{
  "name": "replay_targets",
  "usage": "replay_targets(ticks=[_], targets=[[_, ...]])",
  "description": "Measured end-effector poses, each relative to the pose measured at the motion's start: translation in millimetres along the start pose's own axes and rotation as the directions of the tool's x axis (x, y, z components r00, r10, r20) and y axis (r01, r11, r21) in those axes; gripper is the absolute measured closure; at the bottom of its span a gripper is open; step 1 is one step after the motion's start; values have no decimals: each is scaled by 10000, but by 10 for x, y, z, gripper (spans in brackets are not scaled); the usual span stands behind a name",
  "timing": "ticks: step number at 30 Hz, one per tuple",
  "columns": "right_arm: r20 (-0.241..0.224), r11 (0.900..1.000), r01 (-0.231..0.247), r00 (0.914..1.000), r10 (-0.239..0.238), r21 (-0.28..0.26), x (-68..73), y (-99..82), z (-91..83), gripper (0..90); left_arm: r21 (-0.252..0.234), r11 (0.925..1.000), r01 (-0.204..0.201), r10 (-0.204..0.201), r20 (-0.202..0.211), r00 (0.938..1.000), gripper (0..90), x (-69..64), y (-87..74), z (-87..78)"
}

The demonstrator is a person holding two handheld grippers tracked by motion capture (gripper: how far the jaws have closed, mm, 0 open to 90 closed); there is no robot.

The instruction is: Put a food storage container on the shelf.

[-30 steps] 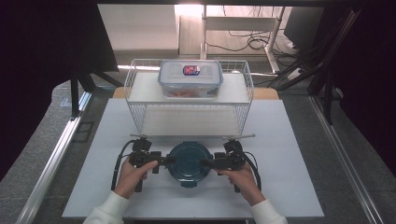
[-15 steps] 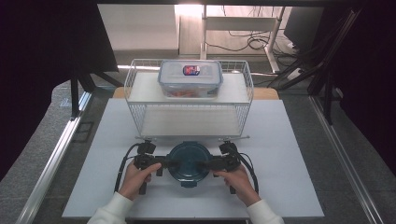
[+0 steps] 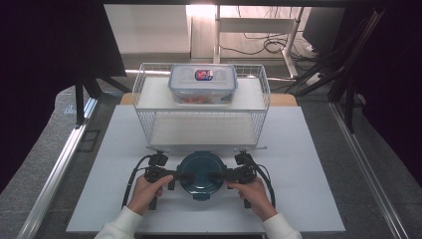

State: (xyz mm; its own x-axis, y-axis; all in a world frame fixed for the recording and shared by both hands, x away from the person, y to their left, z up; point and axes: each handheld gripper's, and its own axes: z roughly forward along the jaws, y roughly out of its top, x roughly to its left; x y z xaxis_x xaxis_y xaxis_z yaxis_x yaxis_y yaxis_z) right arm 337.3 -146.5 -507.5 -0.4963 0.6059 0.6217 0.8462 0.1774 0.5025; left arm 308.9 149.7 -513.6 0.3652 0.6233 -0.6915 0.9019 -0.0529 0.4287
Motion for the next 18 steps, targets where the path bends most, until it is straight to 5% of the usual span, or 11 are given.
replay_targets(ticks=[5, 18], targets=[[-73, 10000, -20, 10000, 20, -72, 3, -12, -59, 267, -260, 9996, 74, -69, 197, 9998, 302, -9, -22, -57], [87, 9991, 281, 9996, -278, -312, 121, -106, -226, 333, -667, 9955, -671, 649, -343, 9973, 380, -240, -73, -154]])
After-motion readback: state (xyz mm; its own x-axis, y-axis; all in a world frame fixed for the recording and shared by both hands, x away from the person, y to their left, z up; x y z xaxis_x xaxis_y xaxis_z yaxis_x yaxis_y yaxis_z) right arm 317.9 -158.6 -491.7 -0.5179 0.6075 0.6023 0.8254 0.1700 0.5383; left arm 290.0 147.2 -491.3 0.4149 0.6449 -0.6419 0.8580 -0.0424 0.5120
